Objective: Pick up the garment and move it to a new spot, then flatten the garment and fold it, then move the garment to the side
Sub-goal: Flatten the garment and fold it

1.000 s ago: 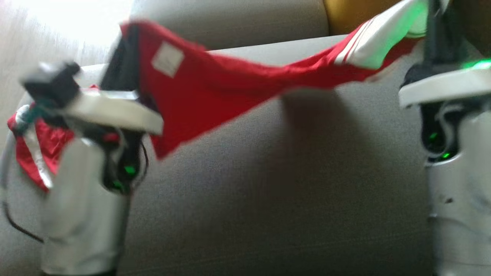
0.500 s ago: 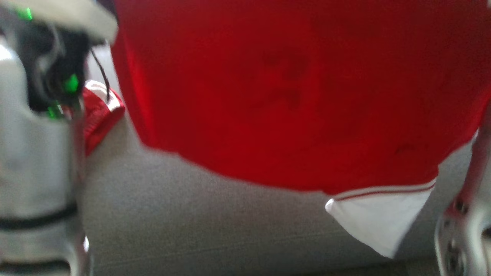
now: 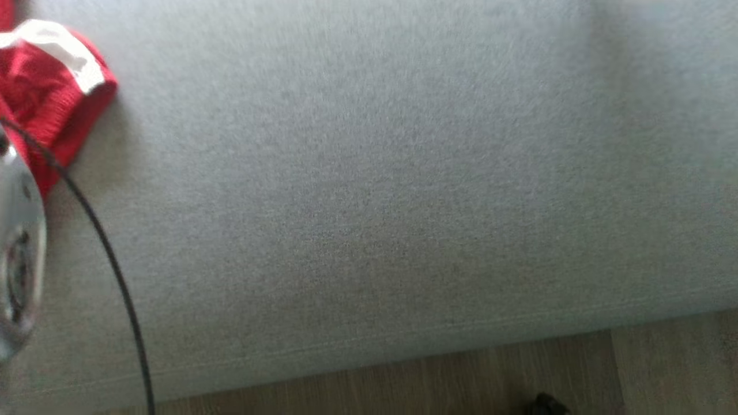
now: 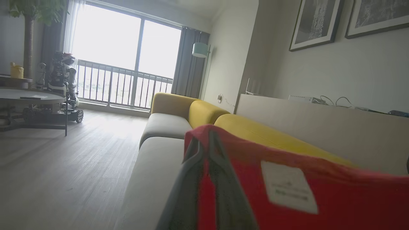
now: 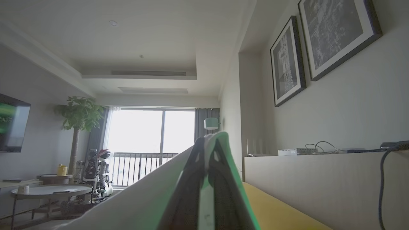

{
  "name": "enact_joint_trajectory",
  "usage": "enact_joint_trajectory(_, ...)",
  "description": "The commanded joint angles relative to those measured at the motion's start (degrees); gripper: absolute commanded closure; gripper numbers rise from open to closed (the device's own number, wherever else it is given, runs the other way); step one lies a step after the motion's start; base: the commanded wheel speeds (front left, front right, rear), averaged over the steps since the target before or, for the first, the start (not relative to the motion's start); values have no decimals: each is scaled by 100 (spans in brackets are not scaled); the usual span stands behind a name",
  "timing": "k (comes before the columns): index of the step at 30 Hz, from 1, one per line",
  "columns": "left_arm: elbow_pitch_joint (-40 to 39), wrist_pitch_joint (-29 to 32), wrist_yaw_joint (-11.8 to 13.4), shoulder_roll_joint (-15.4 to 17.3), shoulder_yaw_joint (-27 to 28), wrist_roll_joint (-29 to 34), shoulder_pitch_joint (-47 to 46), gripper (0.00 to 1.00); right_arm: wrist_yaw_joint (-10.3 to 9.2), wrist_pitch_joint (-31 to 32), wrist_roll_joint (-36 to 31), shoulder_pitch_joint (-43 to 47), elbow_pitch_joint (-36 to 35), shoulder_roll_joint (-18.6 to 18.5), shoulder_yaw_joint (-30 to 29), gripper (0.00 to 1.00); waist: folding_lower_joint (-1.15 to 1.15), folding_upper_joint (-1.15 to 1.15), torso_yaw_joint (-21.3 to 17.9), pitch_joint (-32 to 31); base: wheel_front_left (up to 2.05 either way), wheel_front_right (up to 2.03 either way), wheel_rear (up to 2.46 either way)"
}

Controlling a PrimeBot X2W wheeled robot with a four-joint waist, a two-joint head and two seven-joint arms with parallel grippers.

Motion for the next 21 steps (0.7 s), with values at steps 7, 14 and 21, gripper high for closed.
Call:
enact_joint_trajectory(7,1169,-1086,-287,3,-214,270,-797,100,-2,-709,-109,-446,937,213,-233,100,-1,0,-75,675,0,0,0)
enact_joint_trajectory(14,2158,-1940,-653,-175,-859,665,-97,100,-2,-731,52,714,1480,225,-183,100,-1,0,-12,854,0,0,0)
enact_joint_trajectory(21,2953,-2237,-731,-134,-1276,929,1032,100,-2,-732,558,1863,2405,226,179,100,-1,0,6,479,0,0,0)
